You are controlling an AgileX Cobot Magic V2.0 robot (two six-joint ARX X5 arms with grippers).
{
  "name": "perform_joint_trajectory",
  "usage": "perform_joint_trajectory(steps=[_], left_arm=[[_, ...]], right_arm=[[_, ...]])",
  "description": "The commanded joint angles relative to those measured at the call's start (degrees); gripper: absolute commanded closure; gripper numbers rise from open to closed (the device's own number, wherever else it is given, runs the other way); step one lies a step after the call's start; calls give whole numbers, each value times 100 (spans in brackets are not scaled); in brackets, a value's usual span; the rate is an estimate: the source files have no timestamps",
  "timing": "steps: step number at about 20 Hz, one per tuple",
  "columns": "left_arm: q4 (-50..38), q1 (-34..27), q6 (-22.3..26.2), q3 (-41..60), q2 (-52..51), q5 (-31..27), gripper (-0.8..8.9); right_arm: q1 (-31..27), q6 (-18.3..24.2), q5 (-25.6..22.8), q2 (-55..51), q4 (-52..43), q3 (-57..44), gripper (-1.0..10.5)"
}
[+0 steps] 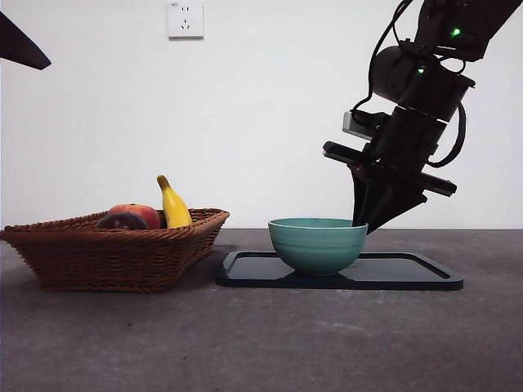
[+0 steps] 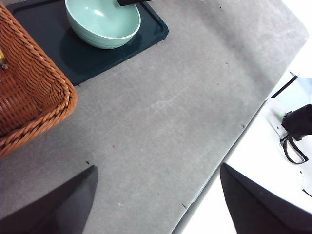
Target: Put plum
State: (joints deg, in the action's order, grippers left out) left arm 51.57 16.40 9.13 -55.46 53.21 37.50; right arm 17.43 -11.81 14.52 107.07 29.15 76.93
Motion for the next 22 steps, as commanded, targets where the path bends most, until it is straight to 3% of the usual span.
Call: perform_joint_trajectory(steps=[1,7,12,22], left_arm=[[-33,22,70,-138,33,28,412],[-20,22,70,-138,33,28,412],[-20,22,70,-138,33,28,412],[-17,22,70,-138,33,28,412]], right_arm=[[33,50,-48,118,-61,118,936],[33,22,-116,-109,-138,122,936],[33,48,-107,-1003,35,125,936],[354,439,-87,-2962,1652,26,936]])
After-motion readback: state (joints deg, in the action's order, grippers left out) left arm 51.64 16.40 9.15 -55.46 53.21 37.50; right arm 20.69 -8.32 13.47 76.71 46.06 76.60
